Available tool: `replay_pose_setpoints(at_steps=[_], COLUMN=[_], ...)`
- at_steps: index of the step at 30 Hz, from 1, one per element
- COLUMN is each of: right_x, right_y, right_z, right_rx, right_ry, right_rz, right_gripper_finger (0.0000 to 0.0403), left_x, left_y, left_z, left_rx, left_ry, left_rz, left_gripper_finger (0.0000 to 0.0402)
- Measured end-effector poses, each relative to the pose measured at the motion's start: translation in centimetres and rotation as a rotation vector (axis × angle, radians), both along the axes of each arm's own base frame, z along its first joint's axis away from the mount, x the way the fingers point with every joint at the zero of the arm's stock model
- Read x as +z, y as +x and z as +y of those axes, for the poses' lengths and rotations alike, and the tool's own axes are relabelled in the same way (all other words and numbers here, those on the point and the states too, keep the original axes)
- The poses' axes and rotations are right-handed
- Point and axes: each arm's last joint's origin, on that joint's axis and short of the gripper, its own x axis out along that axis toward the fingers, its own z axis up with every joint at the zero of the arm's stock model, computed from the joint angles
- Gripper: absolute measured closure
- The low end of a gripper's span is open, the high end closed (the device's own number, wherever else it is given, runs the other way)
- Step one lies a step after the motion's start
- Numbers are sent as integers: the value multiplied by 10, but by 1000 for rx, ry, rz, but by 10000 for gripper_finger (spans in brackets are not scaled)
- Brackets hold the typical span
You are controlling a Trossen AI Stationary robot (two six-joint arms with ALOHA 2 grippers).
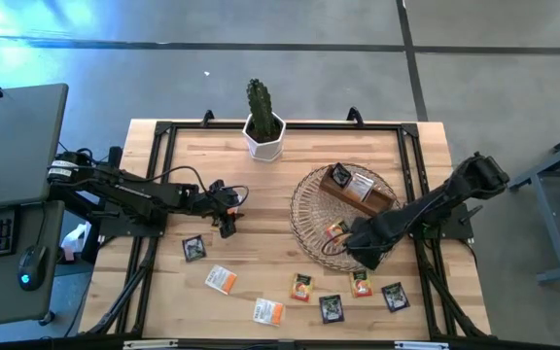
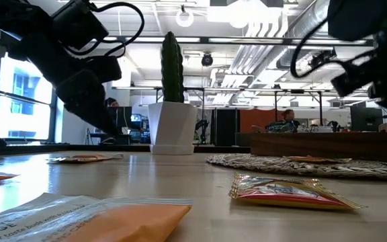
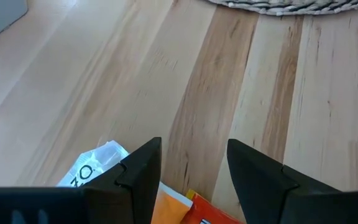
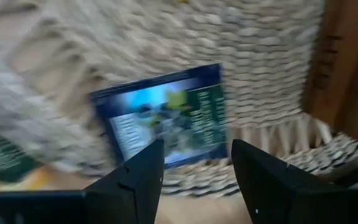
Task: Pick & Place Tea
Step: Put the purple tea bag into the left section of the wooden organizer
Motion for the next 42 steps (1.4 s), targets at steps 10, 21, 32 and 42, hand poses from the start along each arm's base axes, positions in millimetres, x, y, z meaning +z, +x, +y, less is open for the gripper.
replay_pose_setpoints(at_steps=[10,21,32,42], right_x=[-26,-31,11,68], right_y=[-6,-6,30,66], right_z=[-16,-16,-5,-26], right_rx=[4,39,127,293], right_ry=[52,113,104,-765], right_rz=[-26,-22,-176,-436], right_gripper_finger=[218,329,396,400], left_x=[3,3,3,3], left_y=[3,3,3,3], left_z=[0,0,0,0], left_rx=[-7,-9,-9,-14], left_ry=[-9,-6,-5,4], left_rz=[-40,-40,-40,-37], left_gripper_finger=[220,220,220,220])
